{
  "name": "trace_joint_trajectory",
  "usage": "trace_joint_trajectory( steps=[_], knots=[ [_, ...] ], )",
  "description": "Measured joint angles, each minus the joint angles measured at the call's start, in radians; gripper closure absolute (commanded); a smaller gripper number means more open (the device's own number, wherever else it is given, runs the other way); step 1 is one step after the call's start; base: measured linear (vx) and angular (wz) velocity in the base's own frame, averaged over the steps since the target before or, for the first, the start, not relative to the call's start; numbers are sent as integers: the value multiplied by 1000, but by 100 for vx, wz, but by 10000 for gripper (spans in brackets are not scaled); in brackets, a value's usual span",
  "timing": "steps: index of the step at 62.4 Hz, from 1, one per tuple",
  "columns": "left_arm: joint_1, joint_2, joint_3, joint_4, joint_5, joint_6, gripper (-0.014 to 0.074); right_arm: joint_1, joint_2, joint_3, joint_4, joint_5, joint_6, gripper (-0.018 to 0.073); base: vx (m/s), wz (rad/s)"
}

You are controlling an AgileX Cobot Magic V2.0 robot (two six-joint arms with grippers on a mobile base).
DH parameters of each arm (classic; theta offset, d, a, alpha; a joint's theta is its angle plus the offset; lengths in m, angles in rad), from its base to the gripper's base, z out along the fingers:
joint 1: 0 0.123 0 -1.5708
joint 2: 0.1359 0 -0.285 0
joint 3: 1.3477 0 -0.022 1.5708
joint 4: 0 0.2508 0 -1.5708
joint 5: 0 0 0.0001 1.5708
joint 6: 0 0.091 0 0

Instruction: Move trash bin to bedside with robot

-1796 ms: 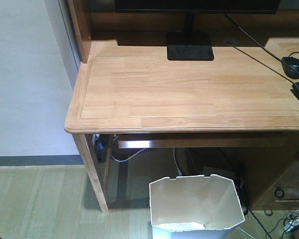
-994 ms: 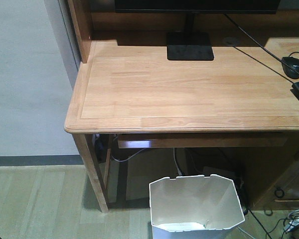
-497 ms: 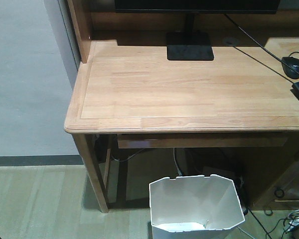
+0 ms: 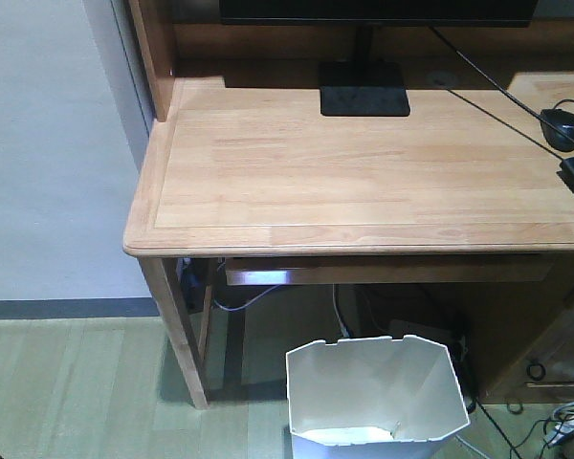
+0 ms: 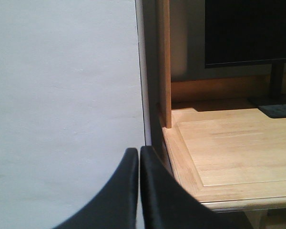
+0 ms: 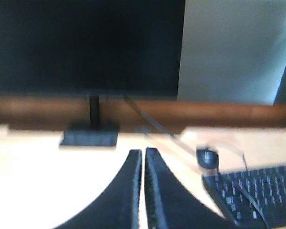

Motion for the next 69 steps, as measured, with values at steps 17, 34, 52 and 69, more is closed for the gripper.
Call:
trace_joint_trajectory(
  steps=[17, 34, 52, 69],
  knots=[
    [0, 0, 0, 0, 0, 0, 603, 0, 217, -106, 1, 159, -3, 568, 0, 0],
    [0, 0, 0, 0, 0, 0, 603, 0, 308, -106, 1, 219, 0, 457, 0, 0],
    [0, 0, 0, 0, 0, 0, 603, 0, 333, -106, 1, 250, 0, 104, 0, 0],
    [0, 0, 0, 0, 0, 0, 603, 0, 333, -106, 1, 265, 0, 27, 0, 0]
  ],
)
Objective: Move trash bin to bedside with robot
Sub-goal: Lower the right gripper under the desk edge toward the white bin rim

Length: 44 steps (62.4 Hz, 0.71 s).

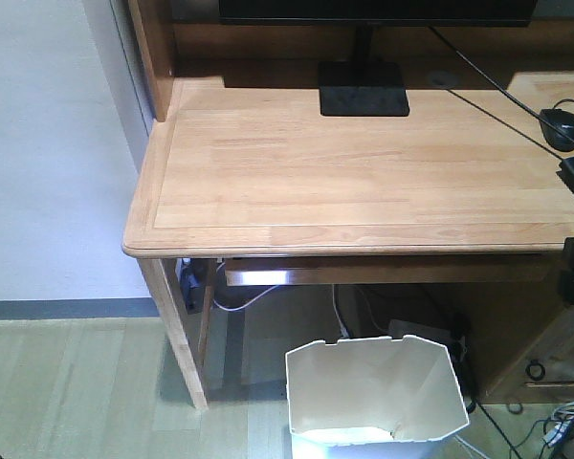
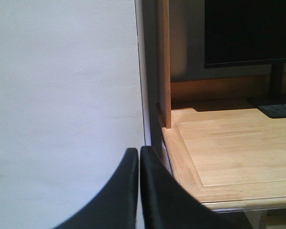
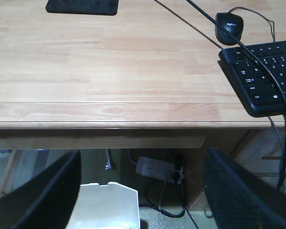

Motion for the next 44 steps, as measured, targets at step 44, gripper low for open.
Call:
trace_joint_trajectory(
  steps=[44],
  knots=[
    [0, 0, 0, 0, 0, 0, 603, 0, 533, -266, 32, 148, -20, 30, 0, 0]
  ],
)
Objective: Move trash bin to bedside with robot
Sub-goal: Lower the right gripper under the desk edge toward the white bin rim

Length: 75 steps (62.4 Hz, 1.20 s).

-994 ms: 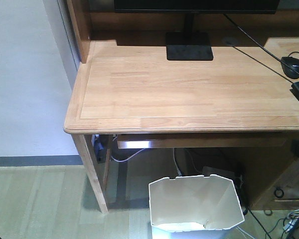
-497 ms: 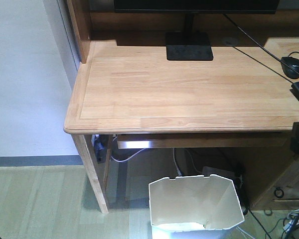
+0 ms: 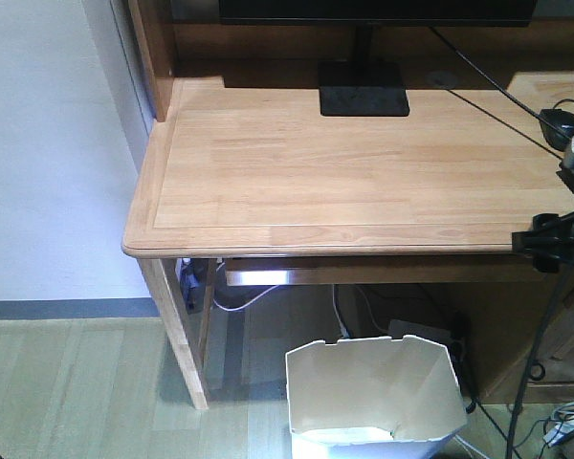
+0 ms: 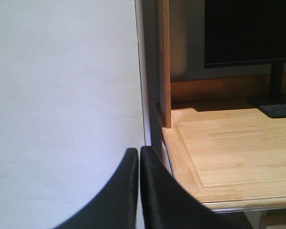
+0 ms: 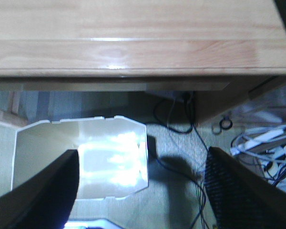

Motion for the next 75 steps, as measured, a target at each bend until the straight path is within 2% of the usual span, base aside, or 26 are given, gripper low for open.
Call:
trace_joint_trajectory(
  steps=[16, 61, 75],
  knots=[
    [0, 0, 0, 0, 0, 0, 603, 0, 286, -79, 8, -10, -47, 30, 0, 0],
    [0, 0, 0, 0, 0, 0, 603, -11, 1012, -298, 22, -210, -132, 30, 0, 0],
    [0, 0, 0, 0, 0, 0, 603, -46, 1061, -311, 22, -240, -276, 30, 0, 0]
  ],
)
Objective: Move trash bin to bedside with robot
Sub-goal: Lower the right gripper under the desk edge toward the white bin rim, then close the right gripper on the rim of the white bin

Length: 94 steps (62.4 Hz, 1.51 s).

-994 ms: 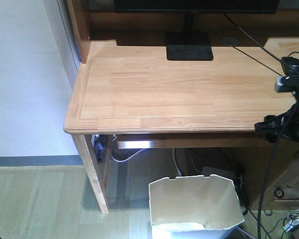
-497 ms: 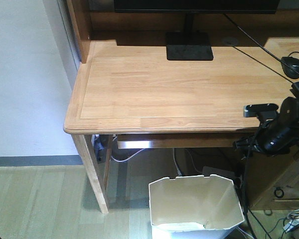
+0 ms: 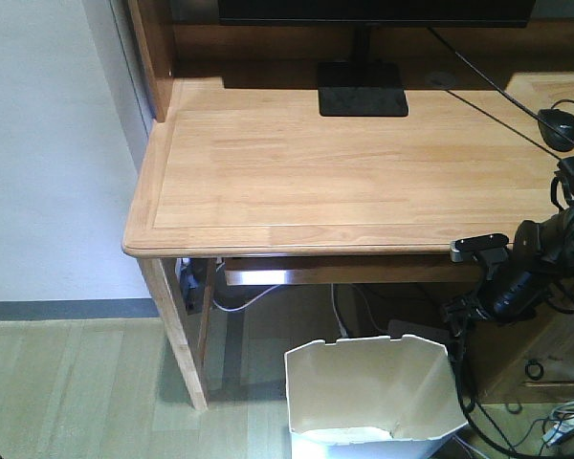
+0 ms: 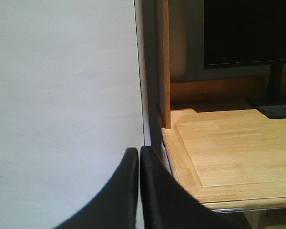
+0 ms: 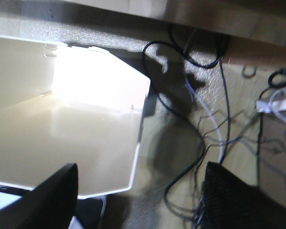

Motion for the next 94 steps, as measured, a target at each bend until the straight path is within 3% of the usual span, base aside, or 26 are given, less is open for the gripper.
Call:
trace_joint_trajectory(
  steps=[19, 30, 39, 67, 77, 94],
  knots=[
    [0, 0, 0, 0, 0, 0, 603, -4, 19, 28, 0, -159, -102, 61, -1, -4],
    [0, 0, 0, 0, 0, 0, 603, -33, -12, 210, 83, -345, -9, 98, -1, 0],
    [0, 0, 0, 0, 0, 0, 603, -23, -67, 313, 79, -455, 17, 112, 0, 0],
    [0, 0, 0, 0, 0, 0, 603, -9, 118, 259, -62, -458, 162, 112, 0, 0],
    [0, 0, 0, 0, 0, 0, 603, -9, 229, 173, -121, -425, 220, 112, 0, 0],
    [0, 0, 0, 0, 0, 0, 603, -9, 411, -29, -135, -336, 259, 112, 0, 0]
  ],
)
